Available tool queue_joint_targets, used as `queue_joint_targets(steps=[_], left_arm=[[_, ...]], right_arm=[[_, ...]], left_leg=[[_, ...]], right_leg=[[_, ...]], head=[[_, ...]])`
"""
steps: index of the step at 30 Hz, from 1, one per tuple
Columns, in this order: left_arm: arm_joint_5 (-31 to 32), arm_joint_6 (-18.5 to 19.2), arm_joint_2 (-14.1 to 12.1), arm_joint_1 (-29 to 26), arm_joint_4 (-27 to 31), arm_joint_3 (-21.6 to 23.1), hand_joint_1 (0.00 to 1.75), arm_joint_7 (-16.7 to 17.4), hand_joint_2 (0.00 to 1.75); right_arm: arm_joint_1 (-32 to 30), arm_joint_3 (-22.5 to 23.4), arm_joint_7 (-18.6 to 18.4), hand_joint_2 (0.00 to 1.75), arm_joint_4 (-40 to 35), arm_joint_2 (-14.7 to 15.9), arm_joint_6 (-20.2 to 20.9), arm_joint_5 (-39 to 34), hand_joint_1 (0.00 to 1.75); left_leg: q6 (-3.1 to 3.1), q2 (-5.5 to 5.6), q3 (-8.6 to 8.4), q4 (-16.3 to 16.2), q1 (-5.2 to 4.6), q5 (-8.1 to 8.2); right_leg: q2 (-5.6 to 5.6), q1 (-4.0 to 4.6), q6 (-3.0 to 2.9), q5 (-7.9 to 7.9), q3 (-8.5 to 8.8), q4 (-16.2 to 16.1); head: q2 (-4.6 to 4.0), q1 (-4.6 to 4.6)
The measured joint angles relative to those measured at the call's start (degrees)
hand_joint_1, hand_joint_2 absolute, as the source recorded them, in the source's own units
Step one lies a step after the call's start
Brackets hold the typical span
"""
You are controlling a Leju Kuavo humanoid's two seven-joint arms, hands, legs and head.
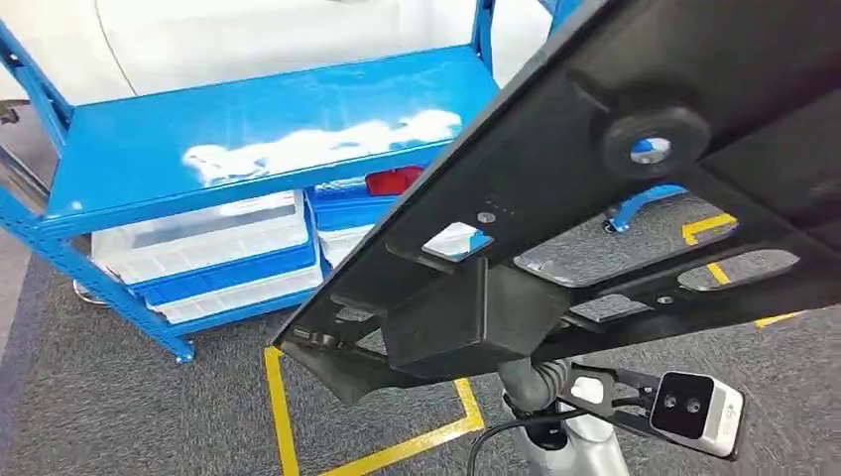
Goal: Take the parts from the cabinet and place them on the table.
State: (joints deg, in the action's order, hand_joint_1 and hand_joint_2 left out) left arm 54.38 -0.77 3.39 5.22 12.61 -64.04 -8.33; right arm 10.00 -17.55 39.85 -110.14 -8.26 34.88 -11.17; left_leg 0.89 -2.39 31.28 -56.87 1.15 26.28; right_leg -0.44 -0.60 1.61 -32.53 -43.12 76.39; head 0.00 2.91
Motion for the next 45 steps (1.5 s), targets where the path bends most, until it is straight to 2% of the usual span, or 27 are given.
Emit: queue_joint_targets(steps=[1,3,4,5,9,11,12,14,15,16,18,19,20,24,25,27,29,30,31,33,34,35,39,40,42,44,45], left_arm=[[-0.2,-0.2,0.1,0.0,0.0,0.0,0.0,0.0,1.75],[-0.4,-0.8,0.4,0.1,0.0,0.0,0.0,0.1,1.75],[-0.5,-1.0,0.5,0.1,0.0,0.0,0.0,0.3,1.75],[-0.8,-1.1,0.6,0.1,0.0,0.0,0.0,0.6,1.75],[-0.9,-0.9,0.9,0.2,0.0,0.0,0.0,1.1,1.75],[-0.9,-0.7,0.9,0.3,0.0,-0.1,0.0,0.7,1.75],[-0.9,-0.7,1.0,0.2,0.0,-0.1,0.0,0.5,1.75],[-1.2,-0.9,1.0,-0.1,0.0,-0.2,0.0,-0.1,1.75],[-1.5,-1.0,1.0,-0.2,0.0,-0.3,0.0,-0.4,1.75],[-1.8,-1.1,0.9,-0.1,0.0,-0.4,0.0,-0.6,1.75],[-2.3,-1.4,0.6,0.1,0.0,-0.6,0.0,-1.1,1.75],[-2.4,-1.4,0.5,0.1,0.0,-0.7,0.0,-1.2,1.75],[-2.5,-1.5,0.1,0.2,0.0,-0.8,0.0,-1.2,1.75],[-2.7,-1.5,-0.1,0.3,0.0,-1.2,0.0,-1.4,1.75],[-2.8,-1.5,-0.1,0.5,0.0,-1.3,0.0,-1.4,1.75],[-2.8,-1.2,-0.3,0.4,0.0,-1.6,0.0,-1.6,1.75],[-2.8,-1.1,-0.5,0.1,0.0,-1.7,0.0,-1.7,1.75],[-3.0,-0.9,-0.6,0.2,0.0,-1.7,0.0,-1.9,1.75],[-3.1,-0.9,-0.7,0.2,0.0,-1.9,0.0,-2.2,1.75],[-3.1,-0.7,-0.7,0.3,0.0,-1.9,0.0,-2.5,1.75],[-3.1,-0.7,-0.7,0.4,0.0,-1.9,0.0,-2.5,1.75],[-2.9,-0.7,-0.7,0.4,0.0,-1.9,0.0,-2.5,1.75],[-2.7,-0.6,-1.1,0.6,0.0,-2.0,0.0,-2.3,1.75],[-2.6,-0.6,-1.3,0.7,0.0,-2.0,0.0,-2.1,1.75],[-2.4,-0.6,-1.5,0.6,0.0,-2.0,0.0,-2.0,1.75],[-2.1,-0.9,-1.6,0.3,0.0,-2.0,0.0,-1.7,1.75],[-2.1,-1.0,-1.7,0.2,0.0,-2.0,0.0,-1.3,1.75]], right_arm=[[0.0,0.0,0.0,1.75,0.0,0.1,0.0,-0.1,1.75],[0.0,0.0,0.0,1.75,0.0,0.3,0.0,-0.4,1.75],[0.1,0.0,0.0,1.75,0.1,0.4,0.0,-0.5,1.75],[0.3,0.0,0.0,1.75,0.3,0.4,0.1,-0.5,1.75],[0.7,-0.1,0.0,1.75,0.9,0.5,0.2,-0.6,1.75],[1.3,-0.4,0.0,1.75,1.0,0.5,0.0,-0.4,1.75],[1.6,-0.7,0.0,1.75,1.1,0.4,0.0,-0.3,1.75],[1.7,-1.4,0.0,1.75,1.0,0.3,0.0,-0.3,1.75],[1.8,-1.5,0.0,1.75,1.0,0.3,-0.1,-0.4,1.75],[1.9,-1.7,0.0,1.75,1.0,0.3,-0.2,-0.7,1.75],[2.3,-1.9,0.0,1.75,0.6,0.2,-0.7,-1.6,1.75],[2.5,-2.1,0.0,1.75,0.4,0.1,-0.9,-1.7,1.75],[2.8,-2.2,0.0,1.75,0.4,0.1,-1.0,-2.0,1.75],[2.9,-2.3,0.0,1.75,0.0,0.1,-0.8,-2.3,1.75],[2.9,-2.2,0.0,1.75,-0.3,0.0,-0.8,-2.3,1.75],[3.4,-2.2,0.0,1.75,-0.5,0.0,-1.0,-2.5,1.75],[3.8,-1.7,0.0,1.75,0.4,0.0,-1.0,-3.3,1.75],[4.1,-1.2,0.0,1.75,1.1,0.0,-0.8,-3.7,1.75],[4.4,-0.7,0.0,1.75,1.8,0.0,-0.5,-3.7,1.75],[5.0,0.0,0.0,1.75,2.5,-0.1,0.2,-3.6,1.75],[5.3,0.3,0.0,1.75,2.6,-0.2,0.2,-3.5,1.75],[5.6,0.5,0.0,1.75,2.8,-0.4,0.3,-3.4,1.75],[5.9,1.7,0.0,1.75,3.0,-0.8,-0.1,-3.1,1.75],[5.9,1.9,0.0,1.75,2.9,-0.9,-0.1,-3.1,1.75],[6.0,2.2,0.0,1.75,2.9,-1.2,-0.2,-3.1,1.75],[5.8,2.4,0.0,1.75,2.9,-1.3,0.0,-3.0,1.75],[5.5,2.8,0.0,1.75,2.9,-1.3,0.0,-2.8,1.75]], left_leg=[[-0.05,-0.64,-0.04,0.0,0.0,0.04],[-0.42,-1.75,-0.25,-0.1,0.02,0.27],[-0.69,-2.16,-0.4,-0.2,-0.13,0.43],[-1.14,-2.55,-0.3,-0.5,-0.61,0.67],[-2.51,-4.76,-0.73,-0.3,-0.5,0.9],[-2.86,-0.01,0.84,-4.1,-0.07,4.0],[-2.93,1.2,2.77,-8.4,-0.06,6.34],[-3.02,1.89,7.3,-18.0,-0.08,9.96],[-2.94,1.9,8.13,-19.4,-0.08,9.59],[-2.78,1.96,7.57,-17.6,-0.09,7.8],[-2.28,2.83,3.48,-8.4,-0.08,2.36],[-1.93,4.68,1.17,-3.1,-0.07,-0.03],[-1.64,7.84,0.56,-1.2,0.15,0.69],[-0.98,5.51,0.33,-0.5,-0.23,0.09],[-0.55,4.51,0.11,0.0,0.26,-0.32],[-0.17,3.13,0.1,0.2,0.07,-0.37],[-0.07,1.46,0.17,0.2,-0.09,-0.29],[-0.08,0.69,0.21,0.1,-0.11,-0.29],[-0.12,-0.1,0.19,0.1,-0.12,-0.24],[-0.29,-1.32,-0.03,0.1,-0.12,-0.07],[-0.47,-1.74,-0.22,0.1,-0.16,0.04],[-0.68,-2.24,-0.34,0.1,-0.3,0.16],[-2.07,-4.24,-0.8,0.3,-0.61,0.43],[-2.42,-3.64,-0.6,0.0,-0.3,0.98],[-2.64,0.56,1.56,-5.6,-0.1,4.78],[-2.86,1.83,6.11,-15.2,-0.11,8.85],[-2.93,1.94,7.72,-18.2,-0.11,9.3]], right_leg=[[0.26,-0.19,0.07,1.75,1.27,-2.3],[2.1,-0.23,-0.12,6.67,7.16,-13.1],[4.58,-0.04,-0.41,7.29,9.42,-17.4],[5.08,0.67,-0.97,6.89,9.56,-18.1],[2.31,0.56,-2.52,7.35,8.99,-18.3],[1.36,0.18,-3.18,7.68,9.04,-18.6],[0.8,0.21,-3.41,7.73,8.97,-18.6],[-0.84,0.49,-3.54,7.79,8.89,-18.5],[-1.59,0.59,-3.55,7.8,8.93,-18.5],[-2.39,0.65,-3.55,7.8,9.0,-18.4],[-3.87,0.69,-3.47,7.74,9.16,-18.2],[-4.55,0.65,-3.35,7.67,9.17,-18.1],[-5.11,0.9,-2.94,7.66,8.81,-17.8],[-7.79,0.23,-1.22,8.42,8.04,-18.2],[-6.33,0.27,-1.11,7.95,7.97,-17.7],[-1.41,0.43,-0.58,3.93,4.92,-11.4],[-0.13,0.14,-0.22,0.34,0.62,-2.6],[0.09,0.03,-0.09,0.07,-0.46,-0.4],[0.25,-0.11,-0.02,1.24,0.05,-1.3],[1.02,-0.12,-0.31,5.82,5.03,-10.4],[2.55,0.06,-0.68,7.75,8.09,-15.7],[5.34,0.63,-1.34,6.93,9.4,-18.6],[2.82,1.08,-2.51,7.52,8.94,-18.8],[2.19,0.31,-3.0,7.93,9.35,-19.3],[1.11,0.35,-3.62,8.15,9.29,-19.5],[-0.5,0.45,-3.71,8.17,9.22,-19.5],[-1.34,0.5,-3.71,8.16,9.24,-19.4]], head=[[0.0,-0.02],[0.0,0.0],[0.0,0.0],[0.0,-0.02],[0.0,0.0],[0.0,0.0],[0.0,0.0],[0.0,0.02],[0.0,0.02],[0.0,0.02],[0.0,0.02],[0.0,0.02],[0.0,0.0],[0.0,0.02],[0.0,0.02],[0.0,0.0],[0.0,0.0],[0.0,0.0],[0.0,0.0],[0.0,0.0],[0.0,0.0],[0.0,0.0],[0.0,0.0],[0.0,0.02],[0.0,0.0],[0.0,0.0],[0.0,0.0]])
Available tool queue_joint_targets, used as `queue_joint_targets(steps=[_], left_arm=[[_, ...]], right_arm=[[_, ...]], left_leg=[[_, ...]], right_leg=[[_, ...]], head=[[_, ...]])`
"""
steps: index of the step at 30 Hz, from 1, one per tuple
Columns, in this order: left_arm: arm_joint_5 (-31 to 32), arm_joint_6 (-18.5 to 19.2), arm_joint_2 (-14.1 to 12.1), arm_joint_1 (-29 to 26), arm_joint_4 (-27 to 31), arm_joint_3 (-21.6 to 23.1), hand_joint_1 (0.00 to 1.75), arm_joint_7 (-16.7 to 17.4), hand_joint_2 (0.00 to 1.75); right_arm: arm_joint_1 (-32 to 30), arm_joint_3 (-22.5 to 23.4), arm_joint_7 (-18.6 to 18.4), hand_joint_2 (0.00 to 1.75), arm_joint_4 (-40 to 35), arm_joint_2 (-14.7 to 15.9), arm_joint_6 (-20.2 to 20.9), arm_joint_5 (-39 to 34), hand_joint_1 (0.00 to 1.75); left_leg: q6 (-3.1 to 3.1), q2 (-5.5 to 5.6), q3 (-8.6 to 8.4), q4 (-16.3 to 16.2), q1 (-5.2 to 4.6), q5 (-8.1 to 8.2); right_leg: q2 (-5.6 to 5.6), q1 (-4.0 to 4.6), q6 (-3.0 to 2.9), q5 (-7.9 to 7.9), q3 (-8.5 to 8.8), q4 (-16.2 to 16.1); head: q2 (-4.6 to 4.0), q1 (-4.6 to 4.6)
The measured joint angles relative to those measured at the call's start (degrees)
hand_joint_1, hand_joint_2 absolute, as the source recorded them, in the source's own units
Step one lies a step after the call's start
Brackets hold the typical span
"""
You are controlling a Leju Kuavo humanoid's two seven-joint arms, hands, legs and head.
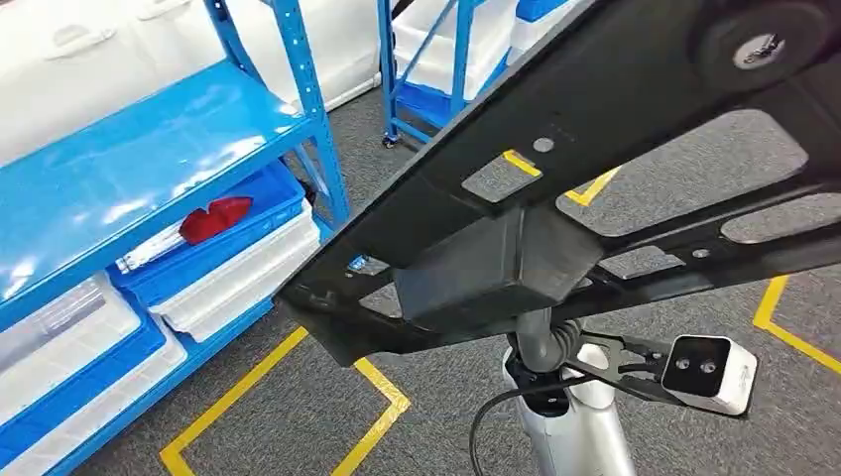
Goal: Take the parts from the cabinet and place them on the table.
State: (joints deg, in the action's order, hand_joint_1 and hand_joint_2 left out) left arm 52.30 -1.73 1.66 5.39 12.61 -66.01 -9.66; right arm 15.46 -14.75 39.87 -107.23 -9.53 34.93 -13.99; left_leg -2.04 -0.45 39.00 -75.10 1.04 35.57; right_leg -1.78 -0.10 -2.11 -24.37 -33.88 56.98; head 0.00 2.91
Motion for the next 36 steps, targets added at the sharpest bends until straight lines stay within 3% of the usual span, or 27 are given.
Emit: queue_joint_targets(steps=[1,2,3,4,5,6,9,10,11,12,13,15,16,17,19,20,21,25,26,27,28,30,31,32,34,35,36], left_arm=[[0.2,-0.2,0.0,-0.1,0.0,0.0,0.0,0.3,1.75],[0.3,-0.5,0.0,-0.1,0.0,0.0,0.0,0.5,1.75],[0.3,-0.6,-0.1,0.0,0.0,0.0,0.0,0.7,1.75],[0.4,-0.6,-0.1,0.0,0.0,0.0,0.0,1.0,1.75],[0.4,-0.6,-0.2,-0.1,0.0,0.0,0.0,1.1,1.75],[0.4,-0.5,-0.2,-0.2,0.0,0.0,0.0,1.2,1.75],[0.5,-0.4,-0.2,0.0,0.0,0.0,0.0,1.3,1.75],[0.5,-0.1,0.1,0.1,0.0,0.0,0.0,1.1,1.75],[0.5,0.3,0.2,0.3,0.0,0.0,0.0,0.8,1.75],[0.8,0.8,0.3,0.3,0.0,0.0,0.0,0.4,1.75],[1.2,1.1,0.3,0.1,0.0,0.0,0.0,0.1,1.75],[1.4,1.4,0.3,0.0,0.0,0.1,0.0,-0.1,1.75],[1.5,1.4,0.3,0.0,0.0,0.1,0.0,-0.1,1.75],[1.6,1.4,0.4,0.0,0.0,0.2,0.0,-0.2,1.75],[1.7,1.5,0.5,0.1,0.0,0.3,0.0,-0.2,1.75],[1.8,1.6,0.5,0.2,0.0,0.3,0.0,-0.2,1.75],[2.0,1.6,0.6,0.2,0.0,0.4,0.0,-0.2,1.75],[2.7,2.0,0.7,0.9,0.0,0.7,0.0,0.0,1.75],[2.9,2.1,0.8,1.1,0.0,0.9,0.0,0.0,1.75],[2.9,2.2,0.8,1.1,0.0,1.0,0.0,0.0,1.75],[2.9,2.2,1.1,1.0,0.0,1.1,0.0,0.0,1.75],[2.9,2.1,1.3,0.3,0.0,1.1,0.0,0.2,1.75],[2.8,2.0,1.4,0.0,0.0,1.1,0.0,0.2,1.75],[2.7,1.9,1.5,-0.2,0.0,1.1,0.0,0.3,1.75],[2.4,1.9,1.7,-0.1,0.0,1.1,0.0,0.7,1.75],[2.3,1.9,1.8,-0.1,0.0,1.1,0.0,1.0,1.75],[2.3,1.9,1.9,-0.1,0.0,1.1,0.0,1.4,1.75]], right_arm=[[-0.5,0.4,0.0,1.75,0.0,0.0,0.1,0.4,1.75],[-1.1,0.9,0.0,1.75,-0.2,0.0,0.2,1.0,1.75],[-1.5,1.4,0.0,1.75,-0.6,0.0,0.4,1.5,1.75],[-1.9,1.9,0.0,1.75,-1.0,0.0,0.5,2.0,1.75],[-2.1,2.2,0.0,1.75,-1.4,0.0,0.6,2.4,1.75],[-2.3,2.4,0.0,1.75,-1.7,0.0,0.8,2.7,1.75],[-3.1,3.2,0.0,1.75,-2.6,0.0,0.8,3.1,1.75],[-3.3,3.4,0.0,1.75,-3.0,0.0,0.6,3.5,1.75],[-3.4,3.6,0.0,1.75,-3.6,0.0,0.2,4.0,1.75],[-3.2,3.7,0.0,1.75,-4.1,0.1,-0.4,4.4,1.75],[-3.2,3.7,0.0,1.75,-4.4,0.1,-0.7,4.6,1.75],[-3.5,3.8,0.0,1.75,-4.6,0.2,-1.2,4.7,1.75],[-3.6,4.0,0.0,1.75,-4.6,0.2,-1.2,4.8,1.75],[-3.6,4.0,0.0,1.75,-4.8,0.3,-1.2,4.9,1.75],[-3.6,4.1,0.0,1.75,-5.1,0.4,-1.2,4.9,1.75],[-3.6,4.1,0.0,1.75,-5.4,0.4,-1.2,4.9,1.75],[-3.6,4.1,0.0,1.75,-5.6,0.4,-1.2,4.9,1.75],[-4.1,4.6,0.0,1.75,-6.2,0.5,-1.0,5.2,1.75],[-4.4,4.6,0.0,1.75,-6.4,0.5,-0.9,5.6,1.75],[-4.4,4.6,0.0,1.75,-6.6,0.6,-0.9,5.6,1.75],[-4.5,4.5,0.0,1.75,-6.6,0.6,-0.9,5.7,1.75],[-5.5,4.6,0.0,1.75,-6.6,0.6,-0.8,5.5,1.75],[-5.9,4.6,0.0,1.75,-6.6,0.7,-0.8,5.4,1.75],[-6.3,4.6,0.0,1.75,-6.6,0.7,-0.6,5.4,1.75],[-6.6,4.6,0.0,1.75,-6.6,0.8,-0.2,5.5,1.75],[-6.6,4.6,0.0,1.75,-6.6,0.8,0.0,5.6,1.75],[-6.6,4.6,0.0,1.75,-6.5,0.8,0.0,5.6,1.75]], left_leg=[[0.0,0.0,0.27,0.0,0.02,-1.01],[0.06,0.08,-0.8,3.0,0.05,-3.48],[0.13,0.36,-2.74,7.7,0.13,-6.41],[0.27,1.73,-5.09,13.1,0.31,-9.19],[0.52,4.37,-6.35,16.5,0.51,-9.88],[0.58,4.87,-6.99,17.8,0.59,-9.23],[1.33,3.34,-6.94,17.4,0.04,-9.3],[1.84,2.48,-7.05,17.9,0.62,-9.63],[2.14,1.87,-7.11,18.0,0.54,-9.79],[2.77,1.24,-7.07,18.0,0.44,-9.69],[2.84,0.51,-7.09,18.0,0.24,-9.66],[3.01,-1.2,-7.08,18.0,0.01,-9.48],[2.95,-2.04,-7.13,18.0,-0.03,-9.4],[2.86,-2.71,-7.19,18.0,-0.04,-9.3],[2.58,-3.92,-7.61,18.0,-0.04,-9.03],[2.34,-4.4,-7.93,17.9,-0.14,-8.84],[1.9,-4.82,-7.97,17.7,-0.65,-8.53],[0.65,-7.03,-8.57,18.0,-0.5,-8.3],[0.32,-5.33,-8.53,17.4,-0.05,-7.5],[0.29,-2.52,-7.51,14.9,-0.05,-5.61],[0.2,-0.96,-5.45,10.3,-0.03,-3.1],[0.06,-0.04,-1.01,1.2,-0.03,0.31],[0.04,-0.02,0.17,-0.7,-0.04,0.29],[0.1,0.0,-0.04,0.4,-0.03,-1.32],[0.33,0.72,-3.85,9.6,0.1,-7.05],[0.41,2.75,-6.02,14.6,0.33,-9.47],[0.58,5.52,-6.79,16.5,0.41,-8.72]], right_leg=[[-0.77,-0.01,0.01,-0.01,0.07,0.1],[-1.63,-0.05,0.08,-0.06,0.14,0.2],[-2.41,-0.1,0.2,-0.14,0.2,0.3],[-3.2,-0.14,0.41,-0.27,0.27,0.5],[-3.69,-0.23,0.64,-0.41,0.09,0.7],[-4.45,0.06,0.98,-0.54,-0.31,1.2],[-6.12,-0.42,2.25,-0.04,-0.87,0.9],[-6.63,-0.27,2.65,-0.11,-0.99,1.0],[-3.76,-0.15,2.81,-1.06,-1.42,2.2],[-1.18,-0.14,3.04,-3.15,-3.0,5.4],[0.21,-0.24,3.24,-5.37,-5.19,9.9],[1.17,-0.48,3.59,-8.42,-9.53,18.5],[1.3,-0.65,3.66,-7.92,-9.97,19.2],[1.55,-0.7,3.67,-6.54,-8.99,17.3],[2.7,-0.67,3.41,-2.04,-3.79,7.9],[5.19,-0.49,3.04,-0.46,-0.77,2.8],[6.54,0.31,2.53,-1.26,-0.22,1.3],[3.75,0.35,1.05,-0.8,-0.69,0.9],[3.14,-0.08,0.67,-0.5,-0.18,0.5],[2.58,-0.16,0.31,-0.44,-0.09,0.3],[2.0,-0.15,0.07,-0.39,-0.14,0.3],[0.38,0.01,-0.03,-0.38,-0.17,0.3],[-0.5,0.07,-0.03,-0.38,-0.15,0.4],[-1.42,0.07,-0.02,-0.38,-0.09,0.4],[-3.03,-0.04,0.2,-0.52,0.02,0.7],[-3.64,-0.11,0.46,-0.68,0.01,1.0],[-4.16,0.09,0.78,-0.81,-0.26,1.4]], head=[[0.0,0.0],[0.0,0.0],[0.0,0.0],[0.0,0.0],[0.0,0.0],[0.0,0.0],[0.0,0.0],[0.0,0.0],[0.0,0.0],[0.0,0.0],[0.0,-0.02],[0.0,0.0],[0.0,0.0],[0.0,0.0],[0.0,0.0],[0.0,0.0],[0.0,0.0],[0.0,0.0],[0.0,0.0],[0.0,0.0],[0.0,0.0],[0.0,0.0],[0.0,0.0],[0.0,0.02],[0.0,0.0],[0.0,0.0],[0.0,0.0]])
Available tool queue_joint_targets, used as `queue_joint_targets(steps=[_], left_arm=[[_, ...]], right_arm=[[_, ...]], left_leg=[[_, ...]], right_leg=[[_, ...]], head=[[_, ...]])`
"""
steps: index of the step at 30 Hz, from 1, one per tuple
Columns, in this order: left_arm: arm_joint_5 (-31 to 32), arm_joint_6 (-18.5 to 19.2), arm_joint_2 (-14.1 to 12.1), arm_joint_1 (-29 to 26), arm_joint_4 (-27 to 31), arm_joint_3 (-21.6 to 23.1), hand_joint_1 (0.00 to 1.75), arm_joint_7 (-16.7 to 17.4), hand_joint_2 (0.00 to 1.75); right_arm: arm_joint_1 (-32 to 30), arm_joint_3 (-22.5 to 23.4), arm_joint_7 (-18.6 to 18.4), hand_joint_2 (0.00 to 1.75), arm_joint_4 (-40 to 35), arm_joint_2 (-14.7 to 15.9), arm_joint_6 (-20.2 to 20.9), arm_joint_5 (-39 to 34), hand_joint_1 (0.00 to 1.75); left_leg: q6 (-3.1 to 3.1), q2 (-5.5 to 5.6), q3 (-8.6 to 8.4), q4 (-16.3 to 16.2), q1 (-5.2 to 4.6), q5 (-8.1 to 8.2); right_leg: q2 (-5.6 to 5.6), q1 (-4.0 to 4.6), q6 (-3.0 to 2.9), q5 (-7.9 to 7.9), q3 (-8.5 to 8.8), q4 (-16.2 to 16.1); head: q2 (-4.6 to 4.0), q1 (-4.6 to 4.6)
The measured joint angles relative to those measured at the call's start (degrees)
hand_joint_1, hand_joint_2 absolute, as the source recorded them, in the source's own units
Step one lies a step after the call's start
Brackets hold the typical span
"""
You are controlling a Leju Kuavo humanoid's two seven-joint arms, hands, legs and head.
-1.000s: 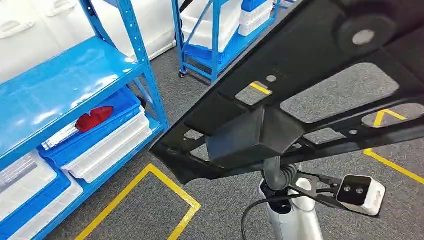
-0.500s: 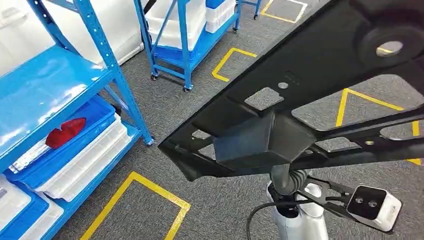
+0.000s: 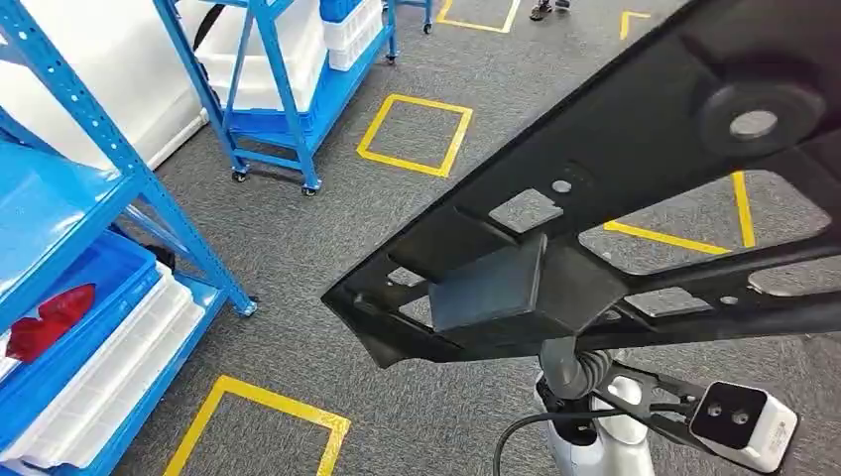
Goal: Take the parts from the cabinet and place them on the table.
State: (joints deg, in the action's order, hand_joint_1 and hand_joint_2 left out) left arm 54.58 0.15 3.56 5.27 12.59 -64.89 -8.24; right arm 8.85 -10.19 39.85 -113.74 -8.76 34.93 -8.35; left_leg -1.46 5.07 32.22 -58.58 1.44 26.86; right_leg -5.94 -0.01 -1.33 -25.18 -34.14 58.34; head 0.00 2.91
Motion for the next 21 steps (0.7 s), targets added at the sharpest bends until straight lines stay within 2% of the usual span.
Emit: queue_joint_targets(steps=[1,2,3,4,5,6,7,8,9,10,11,12,13,14,15,16,19,20,21], left_arm=[[-0.1,-0.1,0.2,0.0,0.0,0.0,0.0,0.3,1.75],[-0.1,-0.2,0.5,0.0,0.0,0.0,0.0,0.6,1.75],[-0.1,-0.3,0.6,0.0,0.0,0.0,0.0,0.8,1.75],[0.0,-0.3,0.8,0.0,0.0,0.0,0.0,1.0,1.75],[0.0,-0.3,1.1,0.1,0.0,0.0,0.0,1.0,1.75],[0.0,-0.3,1.1,0.1,0.0,0.0,0.0,1.0,1.75],[0.0,-0.4,1.2,0.0,0.0,0.0,0.0,1.0,1.75],[0.0,-0.3,1.2,-0.2,0.0,0.0,0.0,1.0,1.75],[0.0,-0.3,1.2,-0.4,0.0,0.0,0.0,1.0,1.75],[0.0,-0.3,1.2,-0.4,0.0,0.0,0.0,1.0,1.75],[-0.1,-0.3,1.2,-0.4,0.0,0.0,0.0,1.0,1.75],[-0.3,-0.3,1.2,-0.3,0.0,0.0,0.0,1.0,1.75],[-0.4,-0.3,1.2,-0.2,0.0,-0.1,0.0,0.9,1.75],[-0.5,-0.4,1.3,-0.2,0.0,-0.1,0.0,0.8,1.75],[-0.6,-0.4,1.3,-0.2,0.0,-0.2,0.0,0.7,1.75],[-0.7,-0.5,1.4,-0.2,0.0,-0.3,0.0,0.5,1.75],[-0.9,-0.7,1.5,-0.1,0.0,-0.5,0.0,0.5,1.75],[-0.9,-0.7,1.5,0.0,0.0,-0.5,0.0,0.5,1.75],[-0.9,-0.7,1.5,0.0,0.0,-0.6,0.0,0.4,1.75]], right_arm=[[0.0,0.0,0.0,1.75,0.1,0.0,0.0,0.1,1.75],[-0.1,0.0,-0.1,1.75,0.1,0.1,-0.2,0.1,1.75],[-0.2,0.0,-0.1,1.75,0.1,0.2,-0.4,0.0,1.75],[-0.4,0.0,-0.1,1.75,0.1,0.3,-0.7,-0.2,1.75],[-0.6,0.0,-0.1,1.75,0.1,0.4,-1.0,-0.2,1.75],[-0.6,0.0,0.0,1.75,0.1,0.5,-1.1,-0.4,1.75],[-0.6,0.0,0.0,1.75,0.1,0.6,-1.1,-0.4,1.75],[-0.8,0.0,0.0,1.75,0.1,0.7,-1.1,-0.4,1.75],[-1.1,0.0,0.0,1.75,0.1,0.7,-1.1,-0.6,1.75],[-1.3,0.0,0.0,1.75,0.2,0.8,-1.0,-0.8,1.75],[-1.5,0.0,0.0,1.75,0.3,0.9,-0.9,-0.8,1.75],[-1.5,0.0,0.0,1.75,0.3,0.9,-0.8,-0.7,1.75],[-1.5,-0.1,0.0,1.75,0.4,0.9,-0.8,-0.7,1.75],[-1.4,-0.2,0.0,1.75,0.4,0.9,-0.8,-0.7,1.75],[-1.2,-0.2,0.0,1.75,0.4,0.9,-0.8,-0.7,1.75],[-0.9,-0.4,0.0,1.75,0.6,0.9,-0.8,-0.8,1.75],[-0.8,-0.6,0.0,1.75,1.0,0.9,-0.8,-1.0,1.75],[-0.8,-0.7,0.0,1.75,1.0,0.9,-0.8,-1.0,1.75],[-0.6,-0.8,0.0,1.75,1.0,0.9,-0.8,-1.0,1.75]], left_leg=[[0.14,-0.25,-0.09,0.5,0.09,-0.03],[0.34,-0.79,-0.18,0.4,-0.25,-0.02],[0.72,-1.22,-0.19,0.4,-0.41,-0.05],[1.17,-1.97,-0.34,0.7,-0.13,-0.34],[1.64,-2.77,-0.5,1.2,0.19,-0.64],[1.95,-3.36,-0.59,1.4,0.04,-0.68],[2.32,-4.25,-0.57,1.4,-0.21,-0.64],[2.44,-5.12,-0.55,1.4,-0.45,-0.57],[2.5,-5.98,-0.53,1.4,-0.58,-0.51],[2.48,-6.82,-0.52,1.3,-0.66,-0.46],[2.47,-7.54,-0.55,1.3,-0.69,-0.39],[2.4,-8.17,-0.61,1.3,-0.71,-0.31],[2.28,-8.82,-0.78,1.3,-0.71,-0.19],[2.05,-9.29,-1.07,1.3,-0.74,-0.02],[1.74,-9.76,-1.24,1.3,-1.01,0.18],[1.36,-10.03,-1.29,1.2,-1.22,0.34],[0.41,-11.62,-1.77,1.4,-1.1,0.49],[-0.06,-10.98,-1.62,1.1,-0.76,0.98],[-0.23,-8.24,-1.3,-0.3,-0.7,2.09]], right_leg=[[-0.64,-0.13,0.39,0.05,-0.37,0.3],[-1.25,-0.37,0.81,0.21,-0.63,0.2],[-1.84,-0.52,1.27,0.44,-0.74,0.0],[-2.55,-0.29,1.72,0.56,-0.89,-0.2],[-1.66,-0.44,1.8,0.21,-0.89,0.3],[1.59,-0.08,2.01,-1.12,-1.69,2.1],[3.76,-0.13,2.23,-3.46,-3.68,6.0],[4.92,-0.33,2.41,-5.89,-6.25,11.3],[5.33,-0.45,2.54,-7.36,-8.35,15.4],[5.48,-0.59,2.61,-7.72,-9.58,17.8],[5.63,-0.73,2.65,-6.79,-9.35,17.3],[5.84,-0.79,2.63,-4.93,-7.82,14.4],[6.35,-0.77,2.49,-2.48,-5.03,9.2],[8.21,-0.65,2.24,-0.27,-1.56,3.2],[11.11,-0.16,1.82,-0.87,-0.05,0.0],[10.18,0.1,1.36,-0.47,-0.02,-0.1],[8.45,0.51,0.58,-0.5,-0.38,0.0],[7.68,-0.26,-0.03,-0.04,0.05,-0.7],[7.2,-0.2,-0.22,0.06,0.13,-0.9]], head=[[0.0,0.0],[0.0,0.0],[0.0,0.02],[0.0,0.02],[0.0,0.0],[0.0,-0.02],[0.0,0.0],[0.0,0.0],[0.0,-0.02],[0.0,0.0],[0.0,0.0],[0.0,0.0],[0.0,0.0],[0.0,0.0],[0.0,0.0],[0.0,0.0],[0.0,0.0],[0.0,0.0],[0.0,-0.02]])
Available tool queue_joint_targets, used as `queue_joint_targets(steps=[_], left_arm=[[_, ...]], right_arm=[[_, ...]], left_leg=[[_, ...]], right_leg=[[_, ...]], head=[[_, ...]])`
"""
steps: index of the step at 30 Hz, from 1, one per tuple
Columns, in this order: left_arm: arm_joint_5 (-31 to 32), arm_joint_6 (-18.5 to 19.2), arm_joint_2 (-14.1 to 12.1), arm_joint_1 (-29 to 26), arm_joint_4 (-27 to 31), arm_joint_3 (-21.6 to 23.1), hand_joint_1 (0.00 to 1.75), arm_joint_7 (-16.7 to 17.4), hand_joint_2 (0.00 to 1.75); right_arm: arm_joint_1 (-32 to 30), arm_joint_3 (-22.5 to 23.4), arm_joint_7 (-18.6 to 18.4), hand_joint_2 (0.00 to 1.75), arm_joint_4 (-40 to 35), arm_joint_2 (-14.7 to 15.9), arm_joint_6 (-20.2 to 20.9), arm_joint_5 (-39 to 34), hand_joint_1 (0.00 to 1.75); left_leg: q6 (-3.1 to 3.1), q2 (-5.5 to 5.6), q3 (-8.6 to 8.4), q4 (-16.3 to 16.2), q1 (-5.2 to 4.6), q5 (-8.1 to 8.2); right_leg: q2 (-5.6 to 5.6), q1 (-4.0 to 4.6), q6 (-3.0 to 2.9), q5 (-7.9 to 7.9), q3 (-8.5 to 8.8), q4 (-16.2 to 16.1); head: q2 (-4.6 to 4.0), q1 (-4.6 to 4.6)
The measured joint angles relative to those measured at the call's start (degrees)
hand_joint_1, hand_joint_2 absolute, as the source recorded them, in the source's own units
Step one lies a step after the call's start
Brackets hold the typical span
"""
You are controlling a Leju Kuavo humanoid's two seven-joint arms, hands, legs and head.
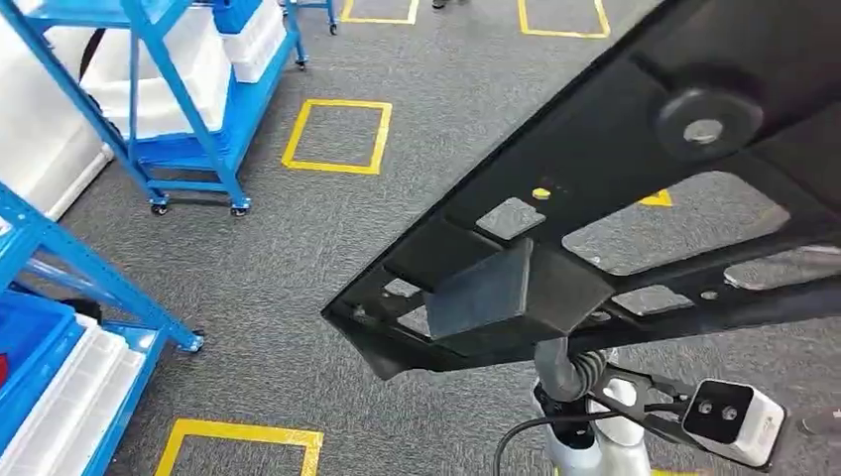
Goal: Take the parts from the cabinet and place them on the table.
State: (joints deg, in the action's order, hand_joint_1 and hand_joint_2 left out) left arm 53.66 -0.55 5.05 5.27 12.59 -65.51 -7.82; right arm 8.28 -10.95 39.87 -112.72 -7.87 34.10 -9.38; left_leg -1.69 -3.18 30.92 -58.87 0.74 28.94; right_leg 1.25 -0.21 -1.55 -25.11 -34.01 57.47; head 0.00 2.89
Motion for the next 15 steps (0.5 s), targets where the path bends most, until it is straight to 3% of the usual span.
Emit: queue_joint_targets(steps=[1,3,4,5,6,7,8,9,10,13,14,15], left_arm=[[0.0,0.0,0.0,-0.1,0.0,-0.1,0.0,0.0,1.75],[0.0,0.0,0.0,-0.4,0.0,-0.1,0.0,0.0,1.75],[0.0,0.0,0.0,-0.6,0.0,-0.1,0.0,0.0,1.75],[0.0,0.0,0.0,-0.7,0.0,-0.2,0.0,0.0,1.75],[0.0,-0.1,0.0,-0.6,0.0,-0.2,0.0,0.0,1.75],[0.0,-0.2,0.0,-0.6,0.0,-0.2,0.0,0.0,1.75],[0.0,-0.5,0.0,-0.5,0.0,-0.2,0.0,0.1,1.75],[0.0,-0.7,0.0,-0.6,0.0,-0.2,0.0,0.2,1.75],[0.0,-0.7,-0.1,-0.6,0.0,-0.3,0.0,0.2,1.75],[0.2,-0.7,-0.1,-0.5,0.0,-0.3,0.0,0.0,1.75],[0.3,-0.6,0.0,-0.4,0.0,-0.3,0.0,-0.2,1.75],[0.4,-0.4,0.0,-0.2,0.0,-0.3,0.0,-0.5,1.75]], right_arm=[[0.2,-0.2,0.0,1.75,0.1,-0.1,0.0,0.0,1.75],[0.2,-0.5,0.0,1.75,0.4,-0.1,0.0,-0.1,1.75],[0.2,-0.5,0.0,1.75,0.5,-0.1,0.0,-0.1,1.75],[0.2,-0.5,-0.1,1.75,0.7,-0.1,0.0,-0.1,1.75],[0.2,-0.6,-0.1,1.75,0.8,-0.1,0.0,-0.1,1.75],[0.2,-0.7,-0.1,1.75,0.8,-0.1,0.0,-0.2,1.75],[0.2,-0.7,-0.1,1.75,0.8,-0.1,0.1,-0.3,1.75],[0.3,-0.8,-0.1,1.75,0.9,-0.1,0.1,-0.4,1.75],[0.5,-0.8,-0.1,1.75,1.0,-0.1,0.2,-0.5,1.75],[0.5,-0.9,-0.1,1.75,1.3,-0.1,-0.1,-0.5,1.75],[0.6,-0.9,-0.1,1.75,1.4,-0.1,-0.2,-0.5,1.75],[0.6,-0.9,-0.1,1.75,1.4,-0.1,-0.3,-0.5,1.75]], left_leg=[[-0.05,1.74,1.64,-3.6,0.08,2.26],[-0.25,2.69,6.19,-13.0,0.08,6.47],[-0.31,2.72,8.04,-16.5,0.08,7.25],[-0.26,2.73,8.52,-16.9,0.08,6.36],[-0.18,2.8,7.64,-14.6,0.08,4.34],[-0.04,3.01,5.61,-9.8,0.11,1.47],[0.08,4.03,3.19,-4.6,0.22,-1.28],[0.26,6.54,1.45,-0.4,0.41,-2.69],[0.45,8.46,0.91,1.2,0.58,-1.93],[1.31,6.77,0.93,0.8,-0.07,-2.08],[1.89,6.05,0.79,1.5,0.48,-2.49],[2.33,5.11,0.52,1.9,0.43,-2.73]], right_leg=[[-0.46,0.0,-0.44,0.07,-0.06,0.0],[-1.87,0.14,-0.61,0.1,-0.14,0.0],[-2.74,0.25,-0.61,0.1,-0.13,0.1],[-3.64,0.3,-0.6,0.11,-0.07,0.1],[-4.42,0.3,-0.59,0.11,0.01,0.1],[-5.2,0.28,-0.53,0.07,0.1,0.2],[-5.91,0.21,-0.37,-0.02,0.18,0.4],[-6.5,0.1,-0.16,-0.14,0.07,0.6],[-7.19,0.44,0.36,-0.25,-0.4,1.3],[-9.05,-0.29,1.56,0.34,-0.93,0.7],[-9.62,0.02,2.02,0.38,-1.05,0.8],[-6.65,0.09,1.97,-0.54,-1.49,1.9]], head=[[0.0,0.02],[0.0,0.02],[0.0,0.02],[0.0,0.02],[0.0,0.02],[0.0,0.02],[0.0,0.02],[0.0,0.02],[0.0,0.02],[0.0,0.0],[0.0,0.02],[0.0,0.02]])
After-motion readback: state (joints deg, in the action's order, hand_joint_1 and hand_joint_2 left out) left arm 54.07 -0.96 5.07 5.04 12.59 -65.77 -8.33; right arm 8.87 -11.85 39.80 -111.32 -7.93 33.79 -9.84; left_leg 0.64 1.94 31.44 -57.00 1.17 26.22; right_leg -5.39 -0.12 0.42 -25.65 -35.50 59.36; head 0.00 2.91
